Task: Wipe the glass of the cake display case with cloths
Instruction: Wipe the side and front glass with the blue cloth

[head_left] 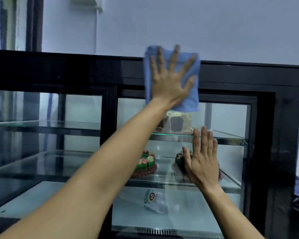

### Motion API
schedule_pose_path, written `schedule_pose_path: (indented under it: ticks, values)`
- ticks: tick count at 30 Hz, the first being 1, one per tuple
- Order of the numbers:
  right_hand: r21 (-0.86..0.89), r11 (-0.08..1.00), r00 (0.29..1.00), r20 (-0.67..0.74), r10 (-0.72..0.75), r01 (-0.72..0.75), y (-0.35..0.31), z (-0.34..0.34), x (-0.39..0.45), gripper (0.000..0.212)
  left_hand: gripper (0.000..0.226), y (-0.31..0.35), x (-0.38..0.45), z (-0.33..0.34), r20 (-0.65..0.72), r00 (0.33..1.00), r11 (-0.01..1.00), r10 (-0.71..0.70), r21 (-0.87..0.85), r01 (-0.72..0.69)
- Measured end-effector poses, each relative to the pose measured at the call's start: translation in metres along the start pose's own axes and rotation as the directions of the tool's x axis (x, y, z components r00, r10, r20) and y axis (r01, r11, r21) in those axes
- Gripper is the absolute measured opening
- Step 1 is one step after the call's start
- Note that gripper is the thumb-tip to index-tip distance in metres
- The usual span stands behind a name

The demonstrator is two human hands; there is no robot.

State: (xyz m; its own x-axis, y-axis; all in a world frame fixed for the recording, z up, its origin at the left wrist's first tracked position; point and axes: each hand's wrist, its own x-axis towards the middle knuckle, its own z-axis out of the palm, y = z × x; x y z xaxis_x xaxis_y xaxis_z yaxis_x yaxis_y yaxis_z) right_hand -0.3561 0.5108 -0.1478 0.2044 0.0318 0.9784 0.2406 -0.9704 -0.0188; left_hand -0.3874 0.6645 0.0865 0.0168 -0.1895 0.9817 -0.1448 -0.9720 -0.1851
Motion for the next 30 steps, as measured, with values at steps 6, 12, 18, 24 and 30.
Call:
schedule_pose_path:
  ticks: [6,12,18,24,30]
  values:
    - [0.056,0.998,0.999,0.033,0.020,-0.022,0.012,-0.001,-0.002,0.075,0.056,-0.063,-0.014,0.003,-0.077,0.934,0.937,0.348,0.043,-0.346]
    - [0.050,0.988,0.986,0.093,0.140,-0.145,0.037,-0.012,-0.020,0.075,0.060,-0.041,-0.015,0.006,-0.112,0.993,0.998,0.031,0.049,-0.025]
    - [0.089,0.979,0.977,0.126,0.170,-0.182,0.036,-0.004,-0.021,0.075,0.060,0.036,0.006,0.015,-0.051,0.932,0.932,0.360,-0.034,-0.362]
    - [0.102,0.982,0.982,0.119,0.144,-0.156,0.039,-0.007,-0.022,0.074,0.054,-0.066,-0.012,0.009,-0.098,0.962,0.967,0.253,-0.001,-0.255]
    - [0.089,0.986,0.984,0.124,0.129,-0.140,0.055,-0.010,-0.023,0.068,0.052,0.006,0.006,0.024,-0.137,0.966,0.976,0.218,0.032,-0.216]
